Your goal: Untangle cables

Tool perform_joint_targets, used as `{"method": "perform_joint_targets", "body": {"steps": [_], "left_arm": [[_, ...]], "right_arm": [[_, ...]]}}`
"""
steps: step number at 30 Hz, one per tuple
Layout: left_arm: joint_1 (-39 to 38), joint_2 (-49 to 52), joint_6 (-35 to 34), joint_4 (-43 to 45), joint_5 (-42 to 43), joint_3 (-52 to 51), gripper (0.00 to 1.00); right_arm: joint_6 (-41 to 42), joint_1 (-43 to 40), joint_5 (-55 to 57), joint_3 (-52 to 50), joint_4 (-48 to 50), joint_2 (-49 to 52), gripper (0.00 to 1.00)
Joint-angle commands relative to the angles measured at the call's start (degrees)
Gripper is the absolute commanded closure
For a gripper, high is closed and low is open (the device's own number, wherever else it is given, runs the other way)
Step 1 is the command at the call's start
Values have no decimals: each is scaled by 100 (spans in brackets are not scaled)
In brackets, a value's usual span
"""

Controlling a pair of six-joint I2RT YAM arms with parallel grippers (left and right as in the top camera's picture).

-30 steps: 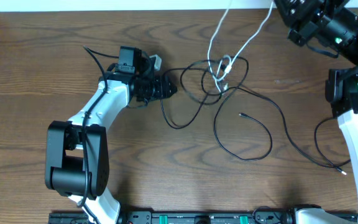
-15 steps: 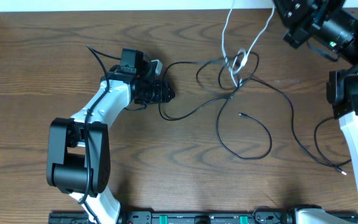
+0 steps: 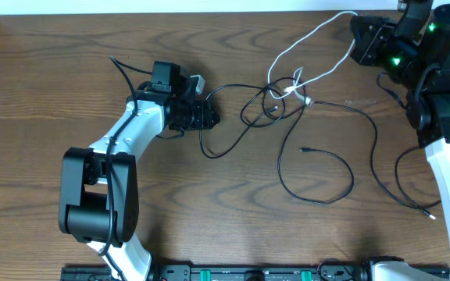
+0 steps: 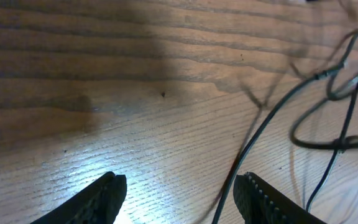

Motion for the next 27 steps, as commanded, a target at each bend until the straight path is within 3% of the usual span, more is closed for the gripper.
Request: {"method": "perform_joint_targets", "body": {"steps": [1,5,9,19,27], "left_arm": [[9,79,103,4,-74,-50,38],[9,79,103,4,-79,-50,38],[9,79,103,4,-92,-50,38],[9,79,98,4,-210,-50,38],[9,79,98,0,-210,-50,38]], "right_arm": [[-275,76,70,291,109,-52,98],[-2094,413,-1091,876,-431,-52,99],[-2962,772,-645,984,-1093,-46,99],[-2533,938,2769,839,-2931,1071,99],[-2129,940,4710,839,-3195,2264,99]]}}
